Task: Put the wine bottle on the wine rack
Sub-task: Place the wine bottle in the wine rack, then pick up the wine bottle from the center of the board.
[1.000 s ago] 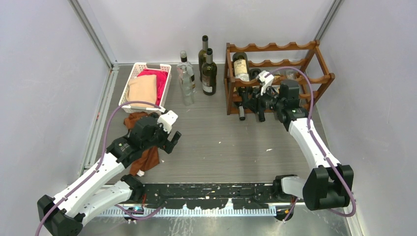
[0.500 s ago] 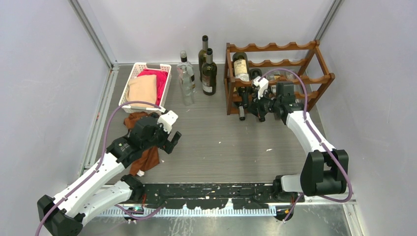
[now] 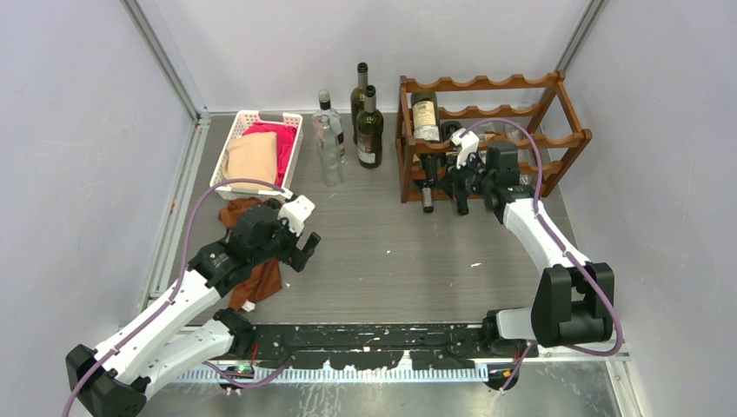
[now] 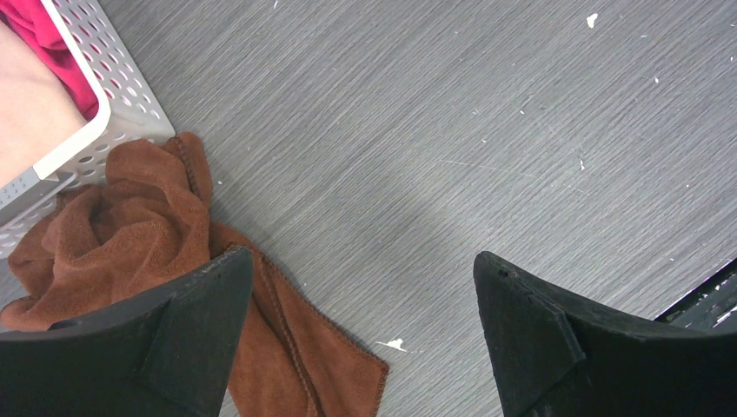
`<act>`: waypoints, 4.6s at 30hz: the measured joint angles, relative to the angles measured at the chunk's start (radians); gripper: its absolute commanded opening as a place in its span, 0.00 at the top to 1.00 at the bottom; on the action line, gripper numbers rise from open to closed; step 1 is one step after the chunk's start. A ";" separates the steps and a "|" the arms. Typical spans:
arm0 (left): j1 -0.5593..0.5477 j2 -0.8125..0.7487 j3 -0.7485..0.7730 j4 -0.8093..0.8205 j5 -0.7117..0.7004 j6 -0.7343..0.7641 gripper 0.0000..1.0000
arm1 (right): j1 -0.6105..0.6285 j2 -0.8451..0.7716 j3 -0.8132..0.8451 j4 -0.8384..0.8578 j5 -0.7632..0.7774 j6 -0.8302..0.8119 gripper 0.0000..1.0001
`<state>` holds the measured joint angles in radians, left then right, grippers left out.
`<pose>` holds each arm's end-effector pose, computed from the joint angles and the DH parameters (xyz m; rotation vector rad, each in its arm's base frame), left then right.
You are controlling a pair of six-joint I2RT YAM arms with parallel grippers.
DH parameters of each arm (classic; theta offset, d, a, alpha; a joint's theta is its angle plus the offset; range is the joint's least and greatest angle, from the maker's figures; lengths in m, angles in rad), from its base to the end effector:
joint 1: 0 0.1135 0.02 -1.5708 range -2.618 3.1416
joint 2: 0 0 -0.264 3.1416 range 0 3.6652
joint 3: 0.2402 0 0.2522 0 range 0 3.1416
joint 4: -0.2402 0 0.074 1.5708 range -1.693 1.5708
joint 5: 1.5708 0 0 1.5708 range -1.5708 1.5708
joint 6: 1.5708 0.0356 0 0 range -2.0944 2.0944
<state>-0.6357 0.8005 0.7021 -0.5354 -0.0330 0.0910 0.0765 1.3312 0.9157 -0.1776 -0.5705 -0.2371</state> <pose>0.1408 -0.1024 0.2737 0.7707 2.0788 -0.2666 0.2896 0.0415 0.2679 -0.6443 2.0009 0.5185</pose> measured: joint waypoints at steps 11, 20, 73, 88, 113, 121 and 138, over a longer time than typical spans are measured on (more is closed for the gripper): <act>0.000 -0.014 0.000 0.000 0.000 0.000 0.03 | -0.037 -0.003 0.059 -0.161 -0.093 -0.101 0.81; 0.000 -0.085 -0.026 0.157 0.060 -0.097 0.00 | -0.116 -0.101 0.070 -0.313 -0.255 -0.258 0.42; 0.579 1.191 0.283 1.801 1.003 -0.472 0.17 | -0.153 -0.204 0.004 -0.498 -0.354 -0.300 0.00; 0.545 1.238 0.336 1.739 1.036 -0.392 0.22 | -0.153 -0.204 0.004 -0.499 -0.347 -0.309 0.00; 0.454 1.249 0.314 1.649 0.985 -0.263 0.29 | -0.153 -0.201 0.004 -0.502 -0.347 -0.311 0.00; 0.434 1.188 0.221 1.649 0.988 -0.263 0.34 | -0.153 -0.196 0.004 -0.504 -0.347 -0.313 0.00; 0.401 1.031 0.116 1.498 0.886 -0.158 0.15 | -0.153 -0.190 0.004 -0.505 -0.348 -0.319 0.00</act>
<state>-0.2352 1.8313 0.8177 0.9623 0.8528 -0.0673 -0.0769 1.1412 0.9199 -0.6823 -0.9180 -0.5560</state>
